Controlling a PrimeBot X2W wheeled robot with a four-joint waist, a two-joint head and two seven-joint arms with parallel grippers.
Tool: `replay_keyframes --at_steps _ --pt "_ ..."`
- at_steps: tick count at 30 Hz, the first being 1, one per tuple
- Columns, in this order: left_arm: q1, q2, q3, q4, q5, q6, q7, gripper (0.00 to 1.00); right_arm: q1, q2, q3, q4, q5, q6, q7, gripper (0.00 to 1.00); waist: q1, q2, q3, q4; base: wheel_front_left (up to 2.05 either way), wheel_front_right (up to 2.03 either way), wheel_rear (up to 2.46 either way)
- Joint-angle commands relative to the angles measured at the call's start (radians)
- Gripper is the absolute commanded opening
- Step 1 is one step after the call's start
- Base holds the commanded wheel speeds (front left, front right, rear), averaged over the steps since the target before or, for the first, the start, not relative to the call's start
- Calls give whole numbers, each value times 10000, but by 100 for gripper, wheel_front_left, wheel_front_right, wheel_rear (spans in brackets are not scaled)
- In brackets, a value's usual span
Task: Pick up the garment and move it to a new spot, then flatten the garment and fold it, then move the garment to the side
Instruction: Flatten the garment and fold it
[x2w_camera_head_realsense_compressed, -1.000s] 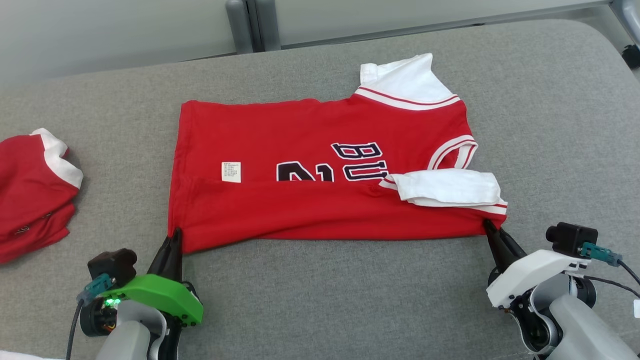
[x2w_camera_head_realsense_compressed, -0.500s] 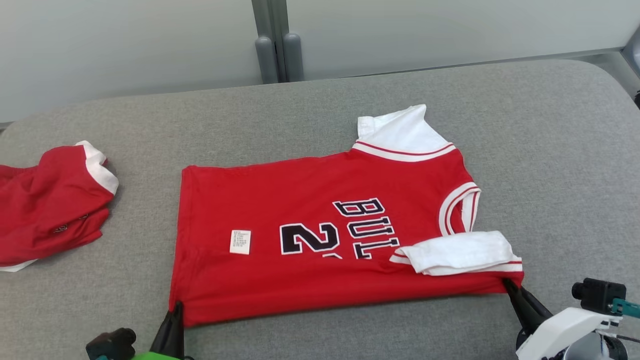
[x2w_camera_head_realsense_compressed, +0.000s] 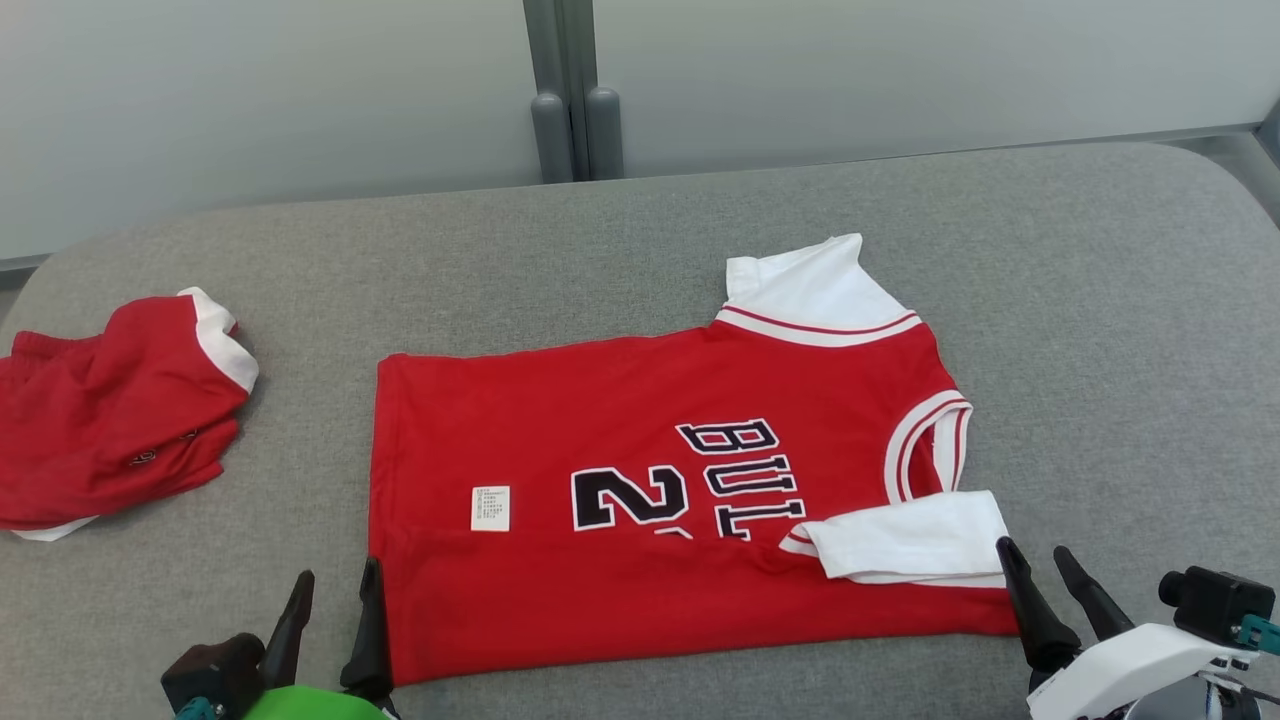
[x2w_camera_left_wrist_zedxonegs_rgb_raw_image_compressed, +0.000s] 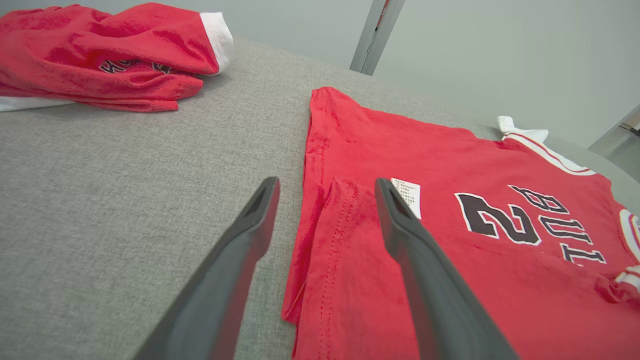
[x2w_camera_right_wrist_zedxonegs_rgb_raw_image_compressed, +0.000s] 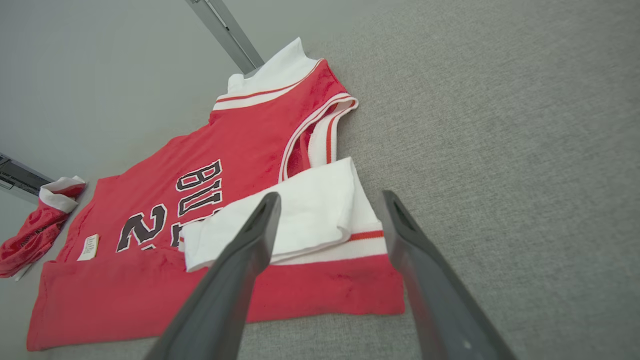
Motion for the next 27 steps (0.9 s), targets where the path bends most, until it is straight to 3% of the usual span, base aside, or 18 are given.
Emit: replay_keyframes --at_steps 1,12,21,27 --pt "106 -119 140 -270 203 14 -30 100 -56 67 -68 -166 -216 -12 -166 100 0 0 -97 -38 0 0 0" --pt "71 -327 1412 -1698 1880 -102 -31 100 -425 338 6 -1148 -2383 -12 -1749 100 0 0 -406 -52 0 0 0" --pt "-117 -393 1860 -1720 2891 -210 -31 100 -281 924 -191 -1885 -3825 -12 -1953 100 0 0 -459 23 0 0 0" --pt "-70 -432 2076 -1711 3214 -300 -32 100 24 1193 -562 -2288 -4157 -12 -1950 100 0 0 -417 39 0 0 0"
